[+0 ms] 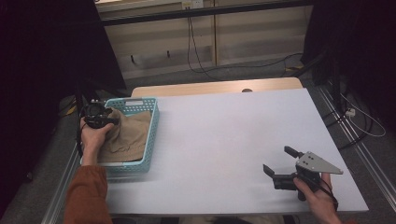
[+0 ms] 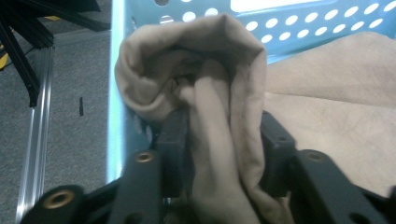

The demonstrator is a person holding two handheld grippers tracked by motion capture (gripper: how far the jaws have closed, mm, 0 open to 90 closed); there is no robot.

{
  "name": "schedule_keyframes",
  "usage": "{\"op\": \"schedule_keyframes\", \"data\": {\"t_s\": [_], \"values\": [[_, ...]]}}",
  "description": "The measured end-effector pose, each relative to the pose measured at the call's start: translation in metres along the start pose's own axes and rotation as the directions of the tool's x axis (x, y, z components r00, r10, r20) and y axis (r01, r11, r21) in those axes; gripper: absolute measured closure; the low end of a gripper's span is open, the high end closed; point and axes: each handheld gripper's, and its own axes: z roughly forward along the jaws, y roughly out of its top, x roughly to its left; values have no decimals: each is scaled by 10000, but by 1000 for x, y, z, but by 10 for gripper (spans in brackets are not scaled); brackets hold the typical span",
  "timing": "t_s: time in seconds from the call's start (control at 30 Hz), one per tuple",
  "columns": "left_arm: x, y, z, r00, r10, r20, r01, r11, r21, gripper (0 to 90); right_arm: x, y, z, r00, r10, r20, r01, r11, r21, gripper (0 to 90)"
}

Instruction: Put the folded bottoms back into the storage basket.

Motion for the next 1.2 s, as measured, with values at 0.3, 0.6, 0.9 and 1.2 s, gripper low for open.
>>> {"op": "schedule_keyframes", "data": {"t_s": [0.3,0.6,0.9,1.2], "values": [[0,-5,-10,9991,128,414,-101,9979,-639,456,0,0,0,10000,20,-34,-20,10000,-9,15],[0,-9,-20,9970,64,766,31,9924,-1232,259,-1,0,1,9999,114,-24,-114,9999,-6,15],[-3,-7,-30,9985,231,489,-134,9817,-1901,117,-3,-1,3,9999,116,-72,-115,9999,26,15],[-3,-2,-43,9991,210,372,-105,9646,-2634,68,-4,-1,1,9999,130,-4,-130,9999,12,15]]}}
